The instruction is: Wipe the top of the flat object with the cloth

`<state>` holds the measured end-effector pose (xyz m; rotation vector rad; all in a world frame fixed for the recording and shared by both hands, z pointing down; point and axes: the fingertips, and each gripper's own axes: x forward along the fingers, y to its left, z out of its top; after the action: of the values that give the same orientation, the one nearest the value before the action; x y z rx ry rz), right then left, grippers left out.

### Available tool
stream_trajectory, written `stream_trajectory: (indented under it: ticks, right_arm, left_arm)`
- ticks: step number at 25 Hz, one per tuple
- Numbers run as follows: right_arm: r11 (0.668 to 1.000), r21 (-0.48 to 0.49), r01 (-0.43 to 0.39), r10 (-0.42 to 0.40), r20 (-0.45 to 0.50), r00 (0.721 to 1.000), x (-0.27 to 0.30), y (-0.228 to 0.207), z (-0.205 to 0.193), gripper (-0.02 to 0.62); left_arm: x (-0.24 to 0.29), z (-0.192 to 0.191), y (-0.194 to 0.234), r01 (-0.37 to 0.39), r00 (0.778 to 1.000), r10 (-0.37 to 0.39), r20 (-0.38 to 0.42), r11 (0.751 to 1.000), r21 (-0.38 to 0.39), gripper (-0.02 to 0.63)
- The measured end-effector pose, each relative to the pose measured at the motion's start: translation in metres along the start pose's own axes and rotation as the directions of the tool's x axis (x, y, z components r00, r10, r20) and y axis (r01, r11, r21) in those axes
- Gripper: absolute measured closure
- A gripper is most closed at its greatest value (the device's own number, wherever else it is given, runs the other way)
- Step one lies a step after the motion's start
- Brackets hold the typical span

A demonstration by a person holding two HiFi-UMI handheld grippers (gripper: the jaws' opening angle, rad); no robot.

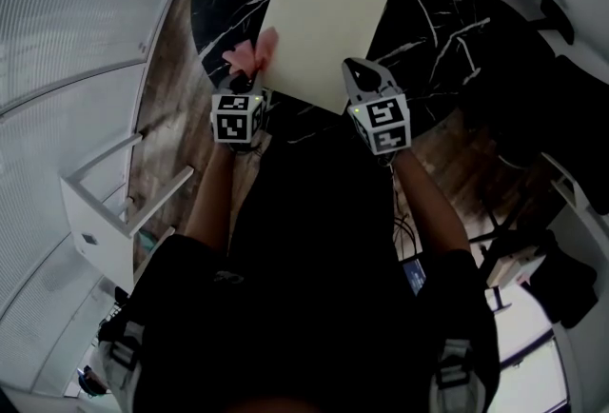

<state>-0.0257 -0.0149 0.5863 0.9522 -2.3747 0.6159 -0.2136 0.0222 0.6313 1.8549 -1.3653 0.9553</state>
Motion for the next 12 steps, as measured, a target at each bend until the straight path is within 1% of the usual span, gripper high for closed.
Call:
stream_trajectory:
  ticks: [5, 9, 12]
  right_arm:
    - [1.000, 0.002, 0.003, -0.003, -0.010, 1.000, 0.005, -0.005, -0.012, 0.600]
    - [1.000, 0.018, -0.005, 0.006, -0.035, 0.999, 0.008, -0.004, -0.022, 0.600]
    - [1.000, 0.029, -0.010, 0.010, -0.034, 0.999, 0.009, -0.004, -0.023, 0.600]
  left_arm:
    - [-0.001, 0.000, -0.011, -0.005, 1.000, 0.005, 0.000, 1.000, 0.027, 0.586]
    - [0.000, 0.000, -0.021, 0.012, 1.000, -0.012, 0.000, 0.999, 0.037, 0.586]
    - [0.003, 0.001, -0.029, 0.030, 1.000, -0.030, -0.005, 0.998, 0.050, 0.586]
